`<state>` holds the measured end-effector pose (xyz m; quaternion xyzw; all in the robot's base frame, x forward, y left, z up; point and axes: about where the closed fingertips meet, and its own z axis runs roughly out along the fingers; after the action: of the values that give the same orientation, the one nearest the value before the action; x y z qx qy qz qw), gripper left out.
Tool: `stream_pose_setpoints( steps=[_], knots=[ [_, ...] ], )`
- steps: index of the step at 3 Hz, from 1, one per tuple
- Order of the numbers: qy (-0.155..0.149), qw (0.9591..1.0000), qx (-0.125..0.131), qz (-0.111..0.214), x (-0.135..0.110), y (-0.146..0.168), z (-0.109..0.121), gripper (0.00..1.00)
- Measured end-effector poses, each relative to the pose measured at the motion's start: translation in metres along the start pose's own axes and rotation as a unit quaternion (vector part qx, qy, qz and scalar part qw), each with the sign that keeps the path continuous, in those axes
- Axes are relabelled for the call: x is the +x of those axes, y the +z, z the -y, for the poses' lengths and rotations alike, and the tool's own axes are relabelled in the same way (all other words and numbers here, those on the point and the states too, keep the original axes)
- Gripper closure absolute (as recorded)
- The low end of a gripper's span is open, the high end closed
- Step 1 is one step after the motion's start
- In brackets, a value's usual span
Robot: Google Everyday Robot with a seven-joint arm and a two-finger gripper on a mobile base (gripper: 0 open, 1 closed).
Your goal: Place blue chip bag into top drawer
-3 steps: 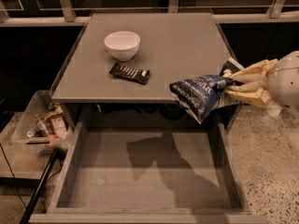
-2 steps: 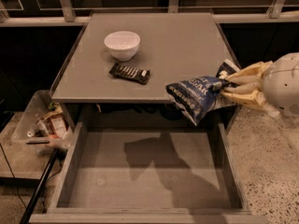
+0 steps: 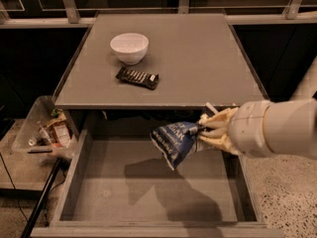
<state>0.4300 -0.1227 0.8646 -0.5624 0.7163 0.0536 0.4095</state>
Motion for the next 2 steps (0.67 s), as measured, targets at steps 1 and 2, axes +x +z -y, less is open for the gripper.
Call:
stream_pose_setpoints(
  steps=[1, 2],
  knots=[
    [0.011, 0.9993, -0.022, -0.029, 0.025, 0.047, -0.032, 1.0],
    [0.02, 0.9982, -0.031, -0.047, 0.05, 0.091, -0.048, 1.0]
  ],
)
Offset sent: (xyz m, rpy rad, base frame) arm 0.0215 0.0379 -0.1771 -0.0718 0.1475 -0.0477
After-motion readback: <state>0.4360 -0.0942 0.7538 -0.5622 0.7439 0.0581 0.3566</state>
